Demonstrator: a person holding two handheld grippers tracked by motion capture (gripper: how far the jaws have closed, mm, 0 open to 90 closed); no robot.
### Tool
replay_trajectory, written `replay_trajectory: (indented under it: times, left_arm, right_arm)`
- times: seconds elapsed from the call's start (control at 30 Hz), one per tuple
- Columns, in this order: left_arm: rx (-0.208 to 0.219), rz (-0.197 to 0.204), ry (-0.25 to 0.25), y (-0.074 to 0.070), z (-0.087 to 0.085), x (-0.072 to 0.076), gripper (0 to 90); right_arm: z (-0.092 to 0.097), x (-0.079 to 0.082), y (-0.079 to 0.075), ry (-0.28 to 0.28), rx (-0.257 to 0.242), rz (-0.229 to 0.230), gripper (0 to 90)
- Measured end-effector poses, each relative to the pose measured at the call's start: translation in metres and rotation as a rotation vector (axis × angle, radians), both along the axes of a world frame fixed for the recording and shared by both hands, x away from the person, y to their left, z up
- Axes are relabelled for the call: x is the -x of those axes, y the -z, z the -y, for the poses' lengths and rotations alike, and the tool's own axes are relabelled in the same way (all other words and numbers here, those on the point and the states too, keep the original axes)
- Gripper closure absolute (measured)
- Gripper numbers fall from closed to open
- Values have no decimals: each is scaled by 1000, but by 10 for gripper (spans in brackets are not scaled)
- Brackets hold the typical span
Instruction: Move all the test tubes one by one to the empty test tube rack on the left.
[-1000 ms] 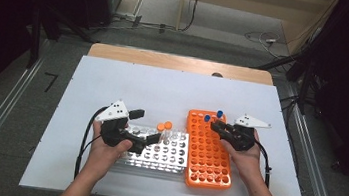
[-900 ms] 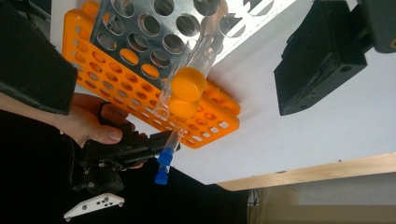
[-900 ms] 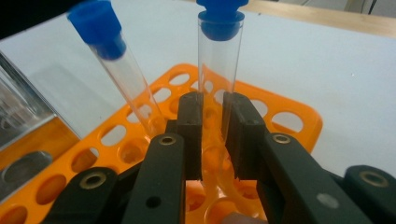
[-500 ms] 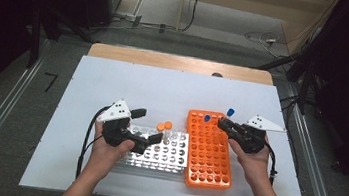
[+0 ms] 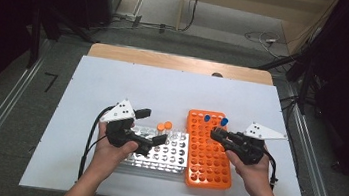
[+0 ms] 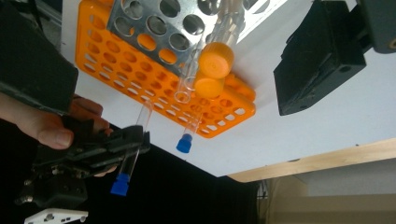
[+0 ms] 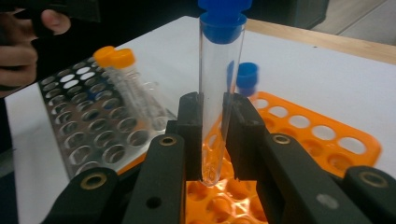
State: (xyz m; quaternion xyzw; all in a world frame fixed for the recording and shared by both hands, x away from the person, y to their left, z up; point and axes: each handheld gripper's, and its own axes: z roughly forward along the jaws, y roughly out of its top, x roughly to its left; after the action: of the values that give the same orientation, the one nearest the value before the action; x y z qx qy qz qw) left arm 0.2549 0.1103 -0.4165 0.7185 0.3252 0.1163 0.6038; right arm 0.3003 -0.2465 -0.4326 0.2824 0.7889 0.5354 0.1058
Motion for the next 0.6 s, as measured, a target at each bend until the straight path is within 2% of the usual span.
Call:
replay_trajectory:
  times: [0.37, 0.6]
  left_arm:
    - [-4, 5, 25, -3, 9, 4, 1]
    - [-22, 11, 8, -7, 19, 7, 73]
  right_arm:
    - [-26, 17, -4, -105, 3, -10, 746]
    - [-37, 24, -6, -145, 0, -11, 746]
